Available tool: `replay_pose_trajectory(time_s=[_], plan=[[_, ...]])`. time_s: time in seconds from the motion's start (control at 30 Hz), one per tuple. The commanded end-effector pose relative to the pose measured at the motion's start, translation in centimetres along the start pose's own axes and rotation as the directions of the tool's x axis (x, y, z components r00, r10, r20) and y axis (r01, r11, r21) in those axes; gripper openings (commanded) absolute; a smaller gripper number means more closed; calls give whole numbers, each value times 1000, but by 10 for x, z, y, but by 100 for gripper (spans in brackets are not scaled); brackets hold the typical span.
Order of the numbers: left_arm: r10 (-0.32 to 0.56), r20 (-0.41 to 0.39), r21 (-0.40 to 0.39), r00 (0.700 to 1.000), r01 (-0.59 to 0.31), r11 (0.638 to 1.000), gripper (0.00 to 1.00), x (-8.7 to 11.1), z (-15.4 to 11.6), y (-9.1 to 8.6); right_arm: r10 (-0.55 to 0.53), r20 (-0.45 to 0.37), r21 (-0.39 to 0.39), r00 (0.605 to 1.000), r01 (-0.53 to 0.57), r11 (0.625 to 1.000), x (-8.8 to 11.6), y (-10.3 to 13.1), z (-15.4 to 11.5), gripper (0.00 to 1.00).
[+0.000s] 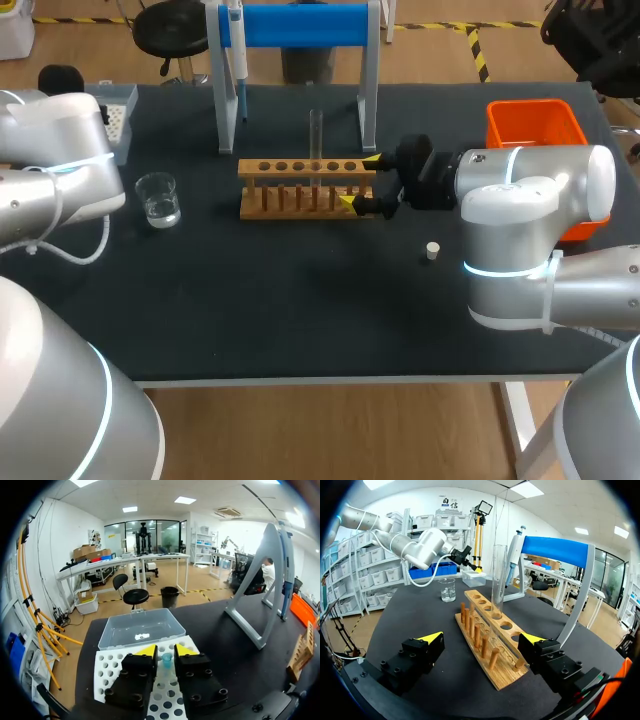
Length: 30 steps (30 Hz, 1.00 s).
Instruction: Invert the test tube, pick up the pipette, mount the tip to pipette, aspirate from beaker and dispense into the tube, eject the tip, return the pipette, and cap with the stopper.
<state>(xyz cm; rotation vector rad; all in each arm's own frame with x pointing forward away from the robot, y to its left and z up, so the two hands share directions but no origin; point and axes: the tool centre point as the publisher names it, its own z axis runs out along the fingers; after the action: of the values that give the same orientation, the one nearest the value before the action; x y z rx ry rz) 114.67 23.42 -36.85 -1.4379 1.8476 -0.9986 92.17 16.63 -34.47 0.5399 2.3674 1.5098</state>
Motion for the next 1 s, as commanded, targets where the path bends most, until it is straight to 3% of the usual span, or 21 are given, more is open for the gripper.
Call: replay_pose_trajectory(time_s=[0.03, 0.43, 0.47, 0.53, 1.0], plan=[[1, 2, -4, 1000, -1, 1000, 23, -1, 2, 1, 0, 0, 0, 1000, 0, 1000, 0, 0, 1, 100], [5, 1, -10, 1000, -5, 1000, 16, -1, 3, 1, 0, 0, 0, 1000, 0, 1000, 0, 0, 1, 100], [5, 1, -10, 1000, -5, 1000, 14, -1, 4, 1, 0, 0, 0, 1000, 0, 1000, 0, 0, 1, 100], [5, 2, -11, 1000, -5, 1000, 0, -1, 4, 1, 0, 0, 0, 1000, 0, 1000, 0, 0, 1, 100], [18, 10, -6, 1000, -18, 1000, 0, -1, 0, -5, 0, 0, 0, 1000, 0, 1000, 0, 0, 1, 100]])
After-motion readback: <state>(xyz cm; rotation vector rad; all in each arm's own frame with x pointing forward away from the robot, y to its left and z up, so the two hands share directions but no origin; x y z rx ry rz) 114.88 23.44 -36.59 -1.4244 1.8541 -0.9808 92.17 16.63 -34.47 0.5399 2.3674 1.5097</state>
